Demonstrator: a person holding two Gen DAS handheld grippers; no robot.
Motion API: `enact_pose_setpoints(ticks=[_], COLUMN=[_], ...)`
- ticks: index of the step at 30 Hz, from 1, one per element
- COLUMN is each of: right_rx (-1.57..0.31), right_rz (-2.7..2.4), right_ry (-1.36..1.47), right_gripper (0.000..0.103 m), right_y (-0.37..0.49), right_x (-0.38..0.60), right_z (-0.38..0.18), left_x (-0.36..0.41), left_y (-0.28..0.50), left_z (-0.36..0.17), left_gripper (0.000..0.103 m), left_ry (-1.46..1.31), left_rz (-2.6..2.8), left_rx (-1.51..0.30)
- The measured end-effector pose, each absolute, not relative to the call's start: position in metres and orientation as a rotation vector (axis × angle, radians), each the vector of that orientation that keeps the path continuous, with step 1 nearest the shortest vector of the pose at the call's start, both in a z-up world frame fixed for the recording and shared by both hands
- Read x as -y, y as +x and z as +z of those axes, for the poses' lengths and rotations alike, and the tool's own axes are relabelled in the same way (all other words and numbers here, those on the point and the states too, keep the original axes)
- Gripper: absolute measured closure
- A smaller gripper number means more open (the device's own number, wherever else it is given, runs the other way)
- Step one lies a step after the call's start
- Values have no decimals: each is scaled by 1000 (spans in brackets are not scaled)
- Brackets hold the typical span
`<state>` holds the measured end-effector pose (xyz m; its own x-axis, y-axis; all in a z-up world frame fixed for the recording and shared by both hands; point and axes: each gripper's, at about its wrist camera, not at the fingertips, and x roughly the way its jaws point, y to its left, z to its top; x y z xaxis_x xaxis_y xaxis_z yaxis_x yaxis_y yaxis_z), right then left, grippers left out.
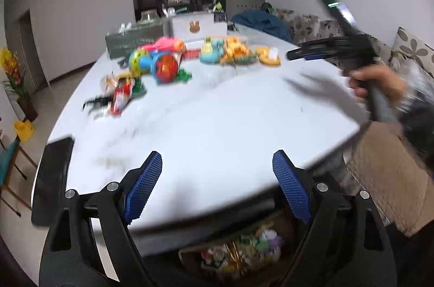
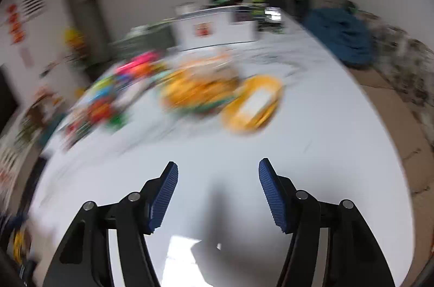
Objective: Collect trash
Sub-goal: 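Lower both held items into the cardboard box and open both tools, then grasp the yellow tray with the right tool while the left tool grasps the yellow bulldozer toy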
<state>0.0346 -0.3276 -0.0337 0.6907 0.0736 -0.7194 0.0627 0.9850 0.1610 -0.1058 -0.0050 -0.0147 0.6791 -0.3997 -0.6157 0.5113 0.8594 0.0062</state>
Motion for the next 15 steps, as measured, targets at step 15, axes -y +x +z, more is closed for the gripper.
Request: enact_pose_setpoints(ticks=[15], right_rx=[-937], right_rz=[-93], right_ry=[93], right_gripper=[62], right_y=[153], right_x=[339], right_z=[-73], left_x=[43], left_y=[-47], left_z=[-27], left_gripper=[21], left_ry=[165], left_rz=[-528], left_rx=[-725])
